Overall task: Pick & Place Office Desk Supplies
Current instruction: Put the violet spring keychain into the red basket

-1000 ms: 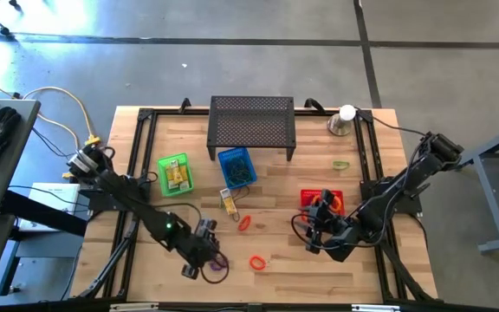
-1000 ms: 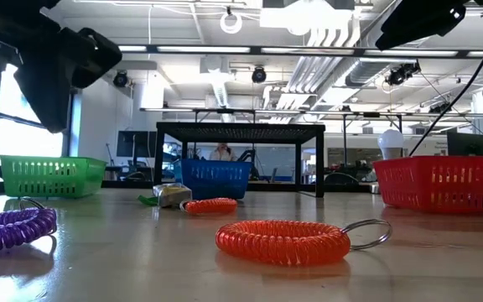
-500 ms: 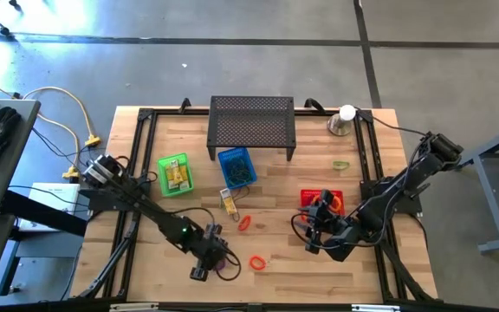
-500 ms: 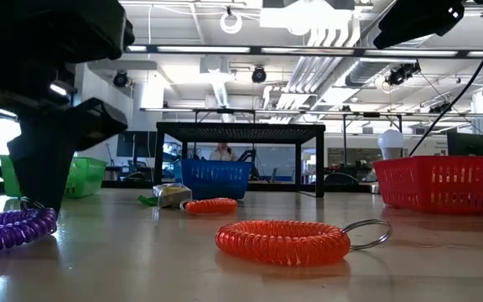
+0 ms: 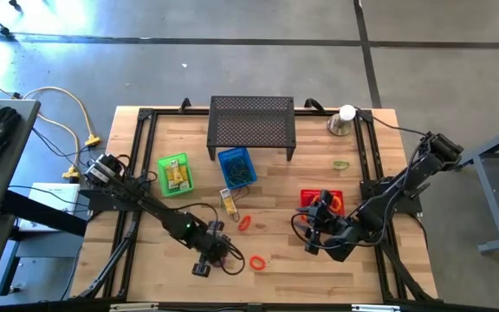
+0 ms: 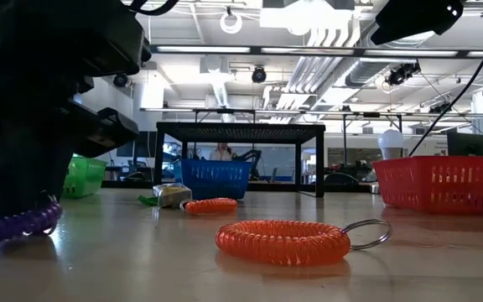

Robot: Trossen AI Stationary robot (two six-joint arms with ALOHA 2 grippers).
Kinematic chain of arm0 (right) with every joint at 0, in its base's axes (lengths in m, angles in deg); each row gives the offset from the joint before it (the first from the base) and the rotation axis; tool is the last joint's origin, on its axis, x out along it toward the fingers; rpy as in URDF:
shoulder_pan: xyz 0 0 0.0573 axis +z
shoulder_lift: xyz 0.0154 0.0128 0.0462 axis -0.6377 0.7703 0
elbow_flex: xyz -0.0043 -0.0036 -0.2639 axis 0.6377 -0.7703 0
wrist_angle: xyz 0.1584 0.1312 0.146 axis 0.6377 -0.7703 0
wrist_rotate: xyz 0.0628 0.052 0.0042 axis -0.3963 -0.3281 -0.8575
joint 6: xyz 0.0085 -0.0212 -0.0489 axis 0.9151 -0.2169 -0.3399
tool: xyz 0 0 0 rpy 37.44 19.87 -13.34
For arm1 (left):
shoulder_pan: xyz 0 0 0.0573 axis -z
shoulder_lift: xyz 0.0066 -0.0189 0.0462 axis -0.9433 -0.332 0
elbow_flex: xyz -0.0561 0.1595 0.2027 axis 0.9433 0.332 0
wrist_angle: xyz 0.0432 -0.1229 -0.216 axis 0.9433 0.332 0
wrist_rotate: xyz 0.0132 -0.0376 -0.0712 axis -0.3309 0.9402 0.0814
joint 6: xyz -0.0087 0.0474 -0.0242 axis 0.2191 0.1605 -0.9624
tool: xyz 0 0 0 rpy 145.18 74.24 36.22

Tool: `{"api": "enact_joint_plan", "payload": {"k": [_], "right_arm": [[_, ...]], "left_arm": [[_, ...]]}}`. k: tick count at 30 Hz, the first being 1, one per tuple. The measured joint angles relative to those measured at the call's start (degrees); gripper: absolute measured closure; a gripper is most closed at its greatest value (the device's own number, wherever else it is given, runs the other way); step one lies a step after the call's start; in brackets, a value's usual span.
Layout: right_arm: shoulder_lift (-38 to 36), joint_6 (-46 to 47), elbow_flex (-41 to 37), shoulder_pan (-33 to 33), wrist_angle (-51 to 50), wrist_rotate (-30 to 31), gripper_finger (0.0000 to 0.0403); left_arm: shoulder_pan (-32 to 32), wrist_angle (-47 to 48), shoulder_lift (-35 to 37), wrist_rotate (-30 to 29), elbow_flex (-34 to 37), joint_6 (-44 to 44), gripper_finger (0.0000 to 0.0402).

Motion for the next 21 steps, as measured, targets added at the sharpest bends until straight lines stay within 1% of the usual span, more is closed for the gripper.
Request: {"api": "enact_joint_plan", "payload": {"k": [2,6,9,11,15,19,21], "right_arm": [[0.0,-0.1,0.0,0.0,0.4,0.0,0.0216],[0.0,-1.3,0.0,0.0,2.3,-0.6,0.0216],[0.0,-1.2,0.0,0.0,4.8,-2.6,0.0216],[0.0,-1.0,0.0,0.0,7.2,-3.7,0.0216],[1.2,-1.1,0.0,0.0,12.8,-5.9,0.0216],[3.7,-4.1,0.0,-0.3,17.6,-6.6,0.0216],[5.2,-6.2,0.1,-1.1,20.8,-6.6,0.0216]], "left_arm": [[0.0,-0.1,0.0,0.2,0.0,0.2,0.0389],[0.1,0.6,1.3,2.1,0.2,1.5,0.0393],[0.6,2.3,4.8,-1.3,0.2,3.4,0.0395],[1.3,3.5,7.6,-6.3,0.1,5.5,0.0395],[2.1,1.9,12.7,-19.8,-0.2,9.9,0.0396],[2.0,-7.3,14.4,-37.6,-0.5,10.7,0.0396],[1.8,-12.8,13.8,-44.4,-0.5,10.5,0.0396]]}}
